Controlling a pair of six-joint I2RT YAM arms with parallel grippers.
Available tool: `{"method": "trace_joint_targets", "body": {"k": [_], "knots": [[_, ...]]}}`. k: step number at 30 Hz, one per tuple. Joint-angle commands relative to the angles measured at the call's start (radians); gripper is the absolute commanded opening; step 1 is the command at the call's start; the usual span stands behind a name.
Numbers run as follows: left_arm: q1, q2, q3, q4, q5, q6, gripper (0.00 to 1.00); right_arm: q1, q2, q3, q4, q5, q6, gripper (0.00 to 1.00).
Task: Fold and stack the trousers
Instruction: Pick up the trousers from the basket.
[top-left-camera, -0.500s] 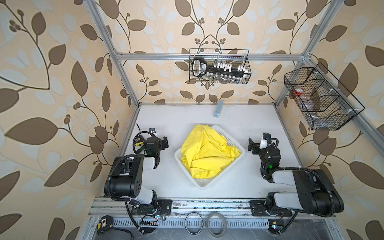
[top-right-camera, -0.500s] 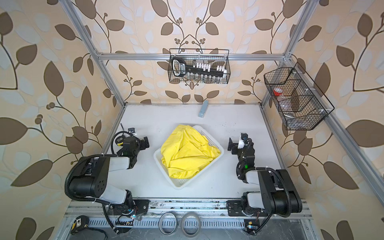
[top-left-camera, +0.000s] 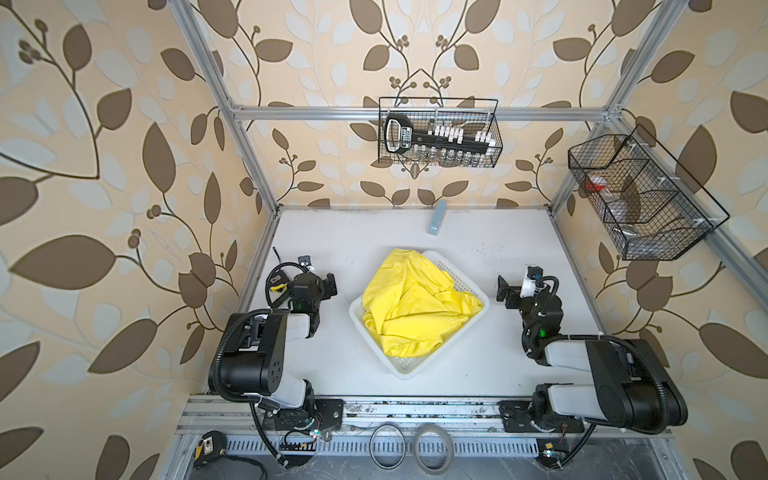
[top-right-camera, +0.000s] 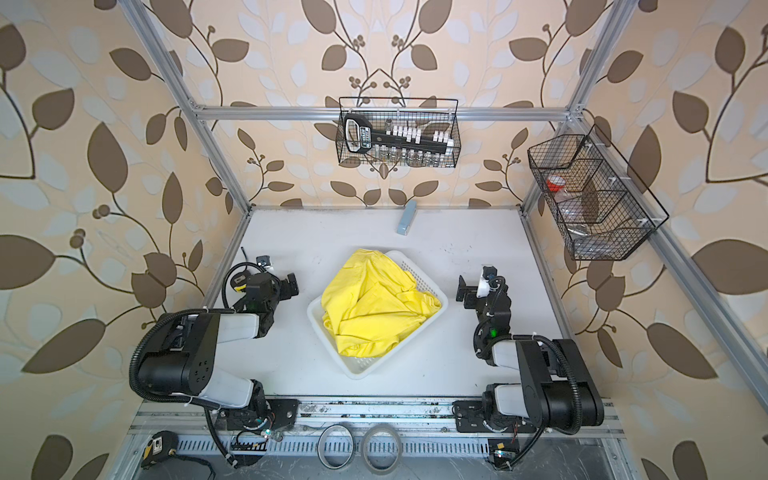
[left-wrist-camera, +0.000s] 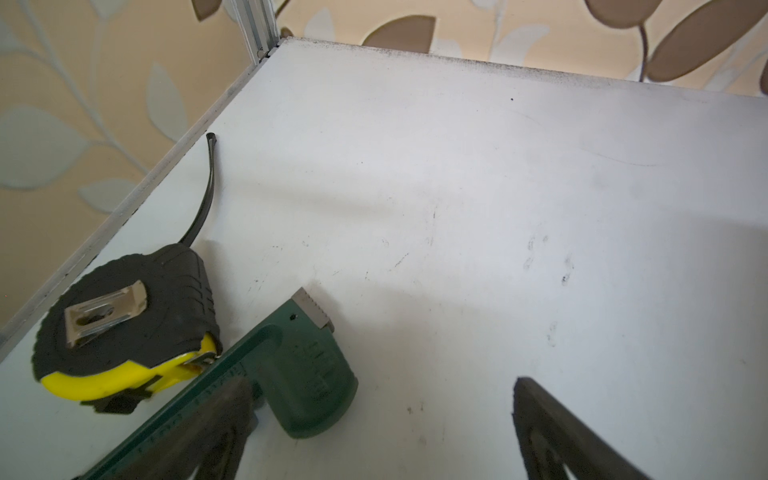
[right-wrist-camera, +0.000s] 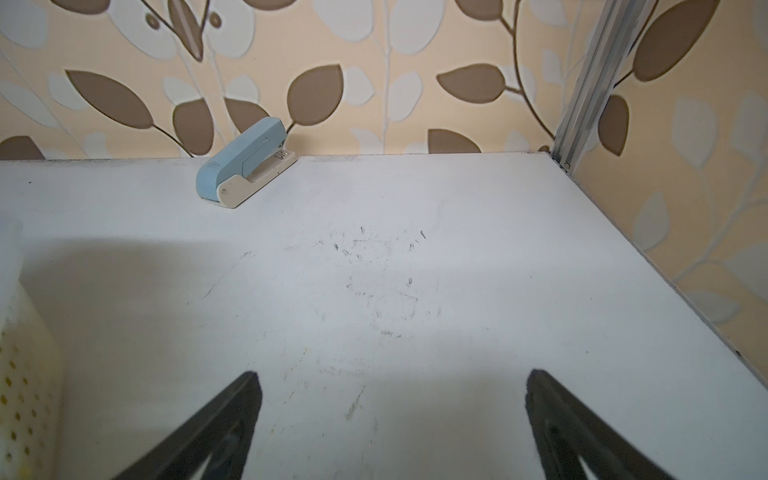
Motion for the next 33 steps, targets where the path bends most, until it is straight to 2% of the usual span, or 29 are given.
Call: {"method": "trace_joint_targets", "body": {"k": [1, 11, 14, 17, 19, 22, 25, 29, 33], "knots": [[-0.003, 0.003, 0.004, 0.015, -0.002, 0.002, 0.99, -0.007, 0.006, 0.008, 0.027, -0.032, -0.010, 1.00], [-0.001, -0.002, 0.000, 0.017, 0.001, 0.002, 0.99, -0.008, 0.004, 0.005, 0.029, -0.032, -0.009, 1.00], [-0.001, -0.045, -0.010, 0.012, -0.008, 0.004, 0.99, 0.004, -0.044, -0.012, 0.027, -0.017, -0.016, 1.00], [-0.003, -0.203, 0.035, -0.178, -0.064, -0.018, 0.99, 0.033, -0.227, 0.024, -0.180, 0.023, -0.043, 1.00], [-0.005, -0.294, 0.074, -0.282, -0.114, -0.077, 0.99, 0.033, -0.331, 0.048, -0.274, 0.020, -0.023, 1.00], [-0.013, -0.380, 0.157, -0.440, -0.107, -0.153, 0.99, 0.033, -0.456, 0.104, -0.415, -0.027, 0.025, 1.00], [-0.031, -0.396, 0.301, -0.683, -0.112, -0.247, 0.99, 0.045, -0.509, 0.202, -0.578, -0.103, 0.063, 1.00], [-0.123, -0.342, 0.522, -1.025, -0.096, -0.312, 0.99, 0.093, -0.521, 0.364, -0.855, -0.189, 0.044, 1.00], [-0.252, -0.344, 0.641, -1.229, 0.037, -0.310, 0.99, 0.127, -0.482, 0.533, -1.162, -0.279, 0.025, 1.00]]}}
